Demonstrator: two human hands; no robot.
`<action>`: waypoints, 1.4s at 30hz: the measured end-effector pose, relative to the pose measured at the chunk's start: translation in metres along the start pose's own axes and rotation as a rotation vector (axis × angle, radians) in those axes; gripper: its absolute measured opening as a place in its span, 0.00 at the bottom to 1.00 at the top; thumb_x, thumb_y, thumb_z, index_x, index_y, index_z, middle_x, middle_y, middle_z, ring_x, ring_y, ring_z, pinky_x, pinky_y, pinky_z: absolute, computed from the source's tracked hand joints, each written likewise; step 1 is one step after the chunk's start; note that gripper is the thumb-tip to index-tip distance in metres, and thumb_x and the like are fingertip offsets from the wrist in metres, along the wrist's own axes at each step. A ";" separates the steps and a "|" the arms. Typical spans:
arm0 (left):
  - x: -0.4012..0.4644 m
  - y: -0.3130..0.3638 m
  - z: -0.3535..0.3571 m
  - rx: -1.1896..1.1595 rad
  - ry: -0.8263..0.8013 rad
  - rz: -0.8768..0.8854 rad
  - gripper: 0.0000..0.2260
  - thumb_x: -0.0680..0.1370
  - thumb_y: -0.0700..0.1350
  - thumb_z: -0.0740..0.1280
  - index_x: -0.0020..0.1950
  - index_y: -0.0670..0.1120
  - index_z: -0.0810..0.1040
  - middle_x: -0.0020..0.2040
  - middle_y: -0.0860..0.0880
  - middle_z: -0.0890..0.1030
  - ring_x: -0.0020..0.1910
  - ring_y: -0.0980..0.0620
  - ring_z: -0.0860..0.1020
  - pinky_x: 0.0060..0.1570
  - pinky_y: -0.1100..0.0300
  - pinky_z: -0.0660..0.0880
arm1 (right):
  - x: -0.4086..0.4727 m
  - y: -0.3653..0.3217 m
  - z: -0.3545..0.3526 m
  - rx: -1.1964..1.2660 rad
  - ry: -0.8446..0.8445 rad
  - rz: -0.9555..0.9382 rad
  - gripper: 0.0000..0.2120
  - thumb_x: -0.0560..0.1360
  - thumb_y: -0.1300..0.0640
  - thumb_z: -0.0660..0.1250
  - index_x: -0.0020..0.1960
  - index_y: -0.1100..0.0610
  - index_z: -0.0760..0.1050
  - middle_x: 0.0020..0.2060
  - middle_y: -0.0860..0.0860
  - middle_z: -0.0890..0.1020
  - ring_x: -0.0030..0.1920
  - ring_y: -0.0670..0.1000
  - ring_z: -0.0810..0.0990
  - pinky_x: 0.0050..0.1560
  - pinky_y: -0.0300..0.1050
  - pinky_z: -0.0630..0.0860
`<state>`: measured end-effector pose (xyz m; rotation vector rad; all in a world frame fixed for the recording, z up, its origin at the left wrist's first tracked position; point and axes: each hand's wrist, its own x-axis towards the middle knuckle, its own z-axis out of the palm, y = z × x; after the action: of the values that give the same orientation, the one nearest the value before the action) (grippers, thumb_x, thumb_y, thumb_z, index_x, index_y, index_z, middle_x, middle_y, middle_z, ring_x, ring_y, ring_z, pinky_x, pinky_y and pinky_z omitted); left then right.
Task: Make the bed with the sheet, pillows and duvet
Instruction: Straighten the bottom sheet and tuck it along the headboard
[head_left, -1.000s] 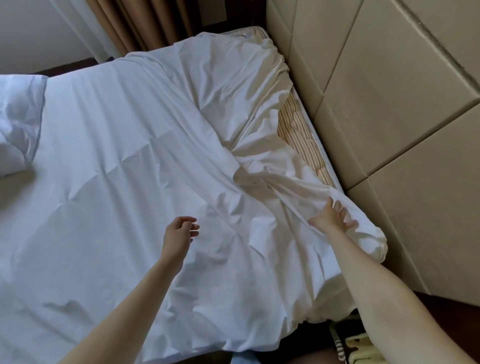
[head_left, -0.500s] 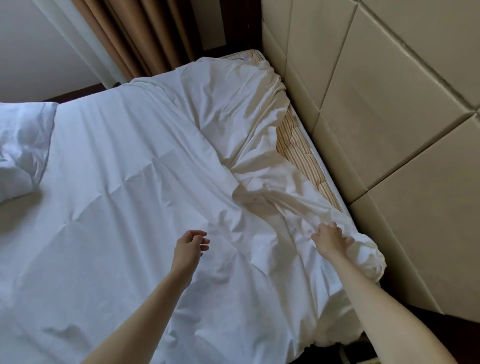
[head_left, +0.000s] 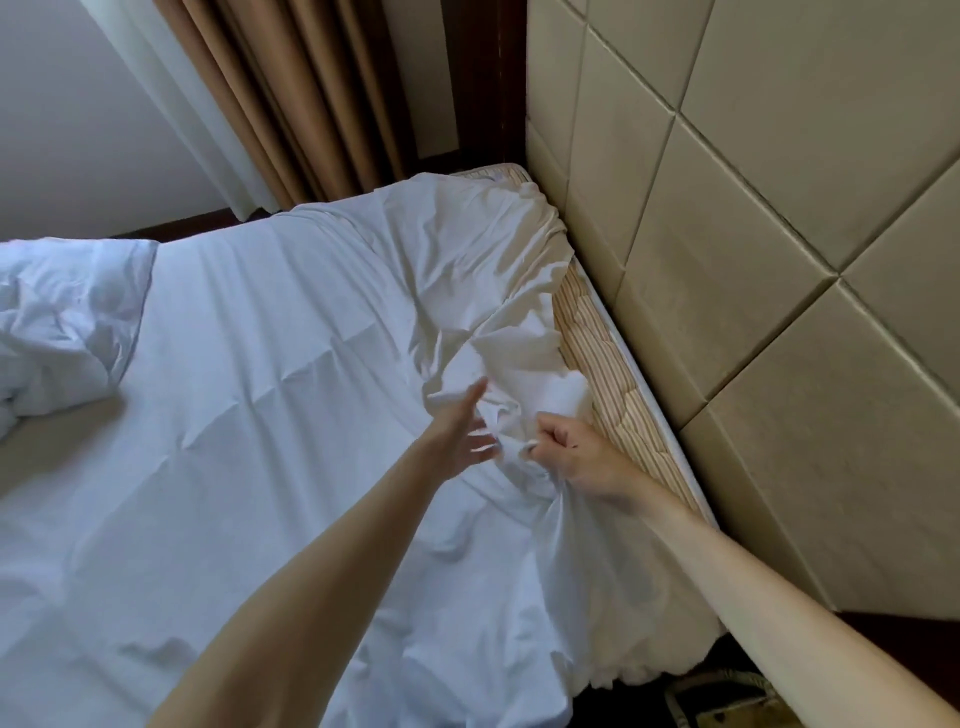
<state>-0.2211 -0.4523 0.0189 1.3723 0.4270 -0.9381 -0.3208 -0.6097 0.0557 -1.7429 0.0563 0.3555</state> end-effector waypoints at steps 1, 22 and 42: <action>-0.003 0.002 0.002 0.019 -0.019 0.022 0.10 0.78 0.48 0.66 0.53 0.43 0.74 0.47 0.43 0.77 0.42 0.48 0.79 0.38 0.58 0.77 | -0.005 -0.005 0.009 0.016 -0.067 0.006 0.16 0.79 0.64 0.63 0.35 0.54 0.63 0.29 0.43 0.67 0.31 0.41 0.65 0.33 0.35 0.64; -0.060 0.011 -0.122 0.152 -0.138 0.039 0.24 0.65 0.34 0.59 0.61 0.36 0.76 0.55 0.36 0.81 0.55 0.39 0.80 0.56 0.46 0.78 | 0.108 0.000 0.054 0.634 0.234 0.653 0.27 0.72 0.39 0.69 0.65 0.51 0.68 0.59 0.55 0.73 0.60 0.59 0.74 0.60 0.62 0.71; 0.021 -0.019 -0.174 0.473 0.375 0.035 0.27 0.65 0.65 0.69 0.52 0.45 0.80 0.47 0.46 0.83 0.48 0.43 0.81 0.49 0.49 0.79 | 0.109 0.118 0.018 0.364 0.801 0.827 0.17 0.74 0.67 0.65 0.63 0.64 0.71 0.54 0.60 0.78 0.46 0.59 0.78 0.31 0.44 0.72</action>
<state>-0.1792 -0.2929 -0.0435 1.9959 0.4783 -0.7788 -0.2478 -0.5996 -0.0883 -1.3270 1.3563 0.1914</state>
